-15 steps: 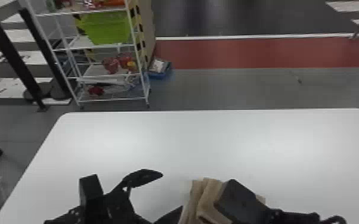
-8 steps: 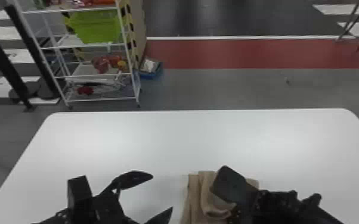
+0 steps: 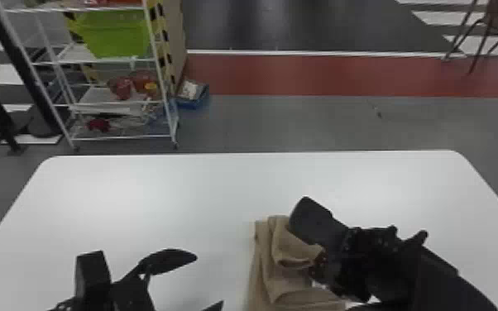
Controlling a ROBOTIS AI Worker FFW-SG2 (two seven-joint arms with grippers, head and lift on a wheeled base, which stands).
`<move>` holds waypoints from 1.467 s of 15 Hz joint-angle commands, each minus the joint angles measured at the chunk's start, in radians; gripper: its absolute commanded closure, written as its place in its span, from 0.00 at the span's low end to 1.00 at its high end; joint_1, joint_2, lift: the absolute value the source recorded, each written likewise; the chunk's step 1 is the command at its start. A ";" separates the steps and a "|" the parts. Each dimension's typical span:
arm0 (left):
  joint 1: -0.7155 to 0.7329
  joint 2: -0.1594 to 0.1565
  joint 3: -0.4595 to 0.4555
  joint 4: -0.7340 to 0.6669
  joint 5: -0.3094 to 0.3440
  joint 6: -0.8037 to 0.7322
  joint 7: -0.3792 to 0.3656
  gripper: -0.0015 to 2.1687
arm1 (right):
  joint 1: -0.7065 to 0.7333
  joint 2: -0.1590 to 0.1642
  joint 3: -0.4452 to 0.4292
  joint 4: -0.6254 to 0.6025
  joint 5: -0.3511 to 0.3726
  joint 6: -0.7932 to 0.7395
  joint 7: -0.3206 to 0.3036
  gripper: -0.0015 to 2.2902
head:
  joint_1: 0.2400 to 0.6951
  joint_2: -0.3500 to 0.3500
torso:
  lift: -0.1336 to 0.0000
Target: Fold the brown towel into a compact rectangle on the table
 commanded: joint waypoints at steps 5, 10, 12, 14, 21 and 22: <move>0.011 -0.003 -0.061 0.037 -0.001 0.005 0.029 0.04 | 0.000 0.019 -0.010 -0.024 -0.008 0.005 0.003 0.49 | 1.00 0.45 | 0.09; 0.005 0.000 -0.159 0.101 -0.010 -0.081 0.151 0.04 | -0.004 0.039 -0.010 -0.035 -0.017 0.002 0.003 0.49 | 1.00 0.42 | 0.09; -0.008 0.002 -0.187 0.129 -0.030 -0.081 0.173 0.04 | -0.004 0.037 -0.004 -0.044 -0.019 0.002 0.003 0.49 | 1.00 0.40 | 0.09; -0.020 0.002 -0.208 0.151 -0.046 -0.081 0.185 0.04 | -0.001 0.035 0.009 -0.058 -0.019 -0.004 0.003 0.49 | 1.00 0.37 | 0.09; -0.069 0.003 -0.254 0.235 -0.135 -0.111 0.277 0.04 | 0.034 0.014 0.016 -0.081 -0.009 -0.023 0.003 0.49 | 1.00 0.34 | 0.09; -0.072 0.006 -0.254 0.244 -0.138 -0.114 0.288 0.04 | 0.039 0.008 0.016 -0.087 -0.011 -0.029 0.003 0.49 | 1.00 0.34 | 0.09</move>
